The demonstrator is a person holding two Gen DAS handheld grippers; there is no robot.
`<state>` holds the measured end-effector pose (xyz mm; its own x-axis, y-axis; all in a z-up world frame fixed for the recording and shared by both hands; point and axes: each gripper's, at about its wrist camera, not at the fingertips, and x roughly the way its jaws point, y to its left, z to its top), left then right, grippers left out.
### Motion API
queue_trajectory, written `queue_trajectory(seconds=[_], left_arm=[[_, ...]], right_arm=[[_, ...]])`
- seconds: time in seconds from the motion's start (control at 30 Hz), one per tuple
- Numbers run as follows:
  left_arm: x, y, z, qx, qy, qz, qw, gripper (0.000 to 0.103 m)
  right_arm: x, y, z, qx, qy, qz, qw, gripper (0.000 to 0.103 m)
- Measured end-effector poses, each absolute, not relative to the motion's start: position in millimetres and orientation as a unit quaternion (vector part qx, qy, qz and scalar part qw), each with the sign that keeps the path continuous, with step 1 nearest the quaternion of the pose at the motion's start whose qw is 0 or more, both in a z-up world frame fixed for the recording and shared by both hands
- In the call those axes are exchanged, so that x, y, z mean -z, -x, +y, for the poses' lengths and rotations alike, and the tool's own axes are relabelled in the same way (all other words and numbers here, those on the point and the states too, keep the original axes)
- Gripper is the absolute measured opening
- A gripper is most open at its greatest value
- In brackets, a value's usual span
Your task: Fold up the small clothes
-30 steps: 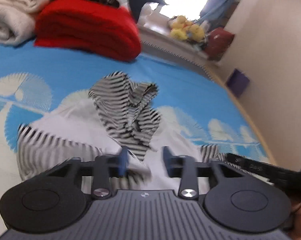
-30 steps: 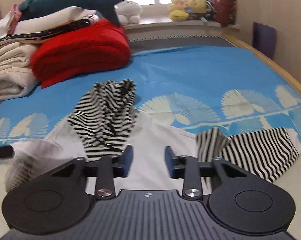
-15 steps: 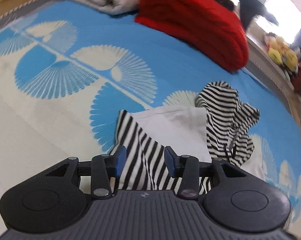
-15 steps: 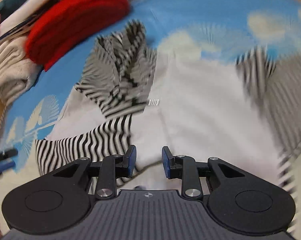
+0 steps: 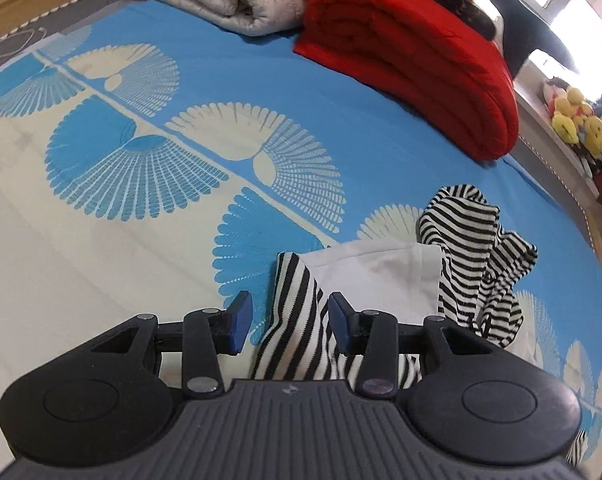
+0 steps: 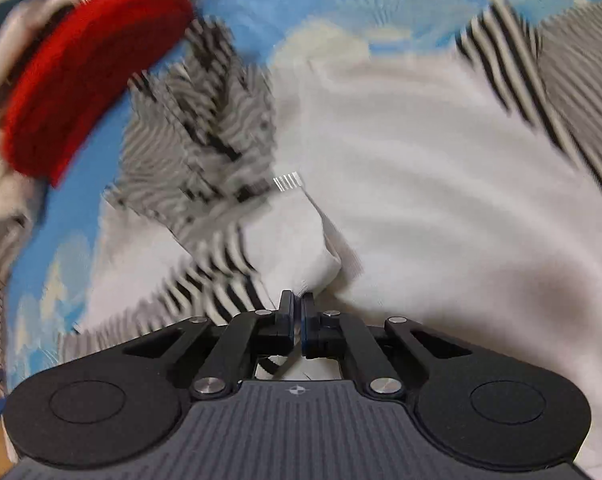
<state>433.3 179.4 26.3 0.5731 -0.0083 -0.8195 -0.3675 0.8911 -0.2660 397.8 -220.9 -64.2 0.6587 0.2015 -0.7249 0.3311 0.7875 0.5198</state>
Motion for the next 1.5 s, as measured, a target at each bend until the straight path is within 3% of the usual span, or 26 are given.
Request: queue_trajectory(seconds=[0.13,0.2,0.3,0.4,0.53,0.57,0.63,0.7,0.87,0.93,1.13,1.27,1.4,1.5], left_arm=[[-23,-434,176,-0.091,0.199,0.459,0.861,0.046],[-18,-433,170,-0.08,0.198,0.467,0.858,0.046],[-4,-434,156,-0.054,0.188,0.49,0.849,0.046],[10,-433,137,-0.028,0.171,0.514,0.84,0.046],[27,-428,110,0.015,0.123,0.536,0.835,0.046],[31,-426,104,0.024,0.113,0.542,0.832,0.046],[43,-422,98,0.038,0.097,0.556,0.825,0.046],[56,-417,94,0.046,0.077,0.572,0.815,0.046],[85,-402,93,0.048,-0.022,0.608,0.792,0.042],[78,-401,92,0.052,-0.033,0.603,0.795,0.042],[56,-402,83,0.068,-0.024,0.573,0.817,0.041],[73,-403,76,0.058,-0.051,0.596,0.799,0.042],[63,-402,81,0.057,-0.04,0.58,0.812,0.042],[55,-403,83,0.06,-0.026,0.565,0.822,0.042]], right_arm=[[9,-368,-228,0.036,-0.292,0.297,0.908,0.002],[4,-357,-236,0.073,-0.27,0.279,0.919,0.002],[31,-361,-258,0.147,-0.251,0.338,0.895,0.002],[69,-368,-289,0.173,-0.313,0.422,0.833,0.007],[77,-365,-303,0.181,-0.348,0.434,0.811,0.009],[76,-367,-303,0.173,-0.353,0.433,0.811,0.012],[80,-371,-304,0.164,-0.361,0.441,0.805,0.027],[90,-376,-307,0.163,-0.378,0.45,0.792,0.031],[105,-378,-314,0.184,-0.401,0.453,0.774,0.029],[102,-379,-315,0.181,-0.401,0.446,0.779,0.003],[66,-369,-307,0.178,-0.351,0.39,0.833,0.002],[84,-370,-318,0.24,-0.325,0.45,0.796,0.004],[77,-365,-321,0.271,-0.312,0.432,0.801,0.01],[58,-369,-311,0.209,-0.298,0.392,0.845,0.043]])
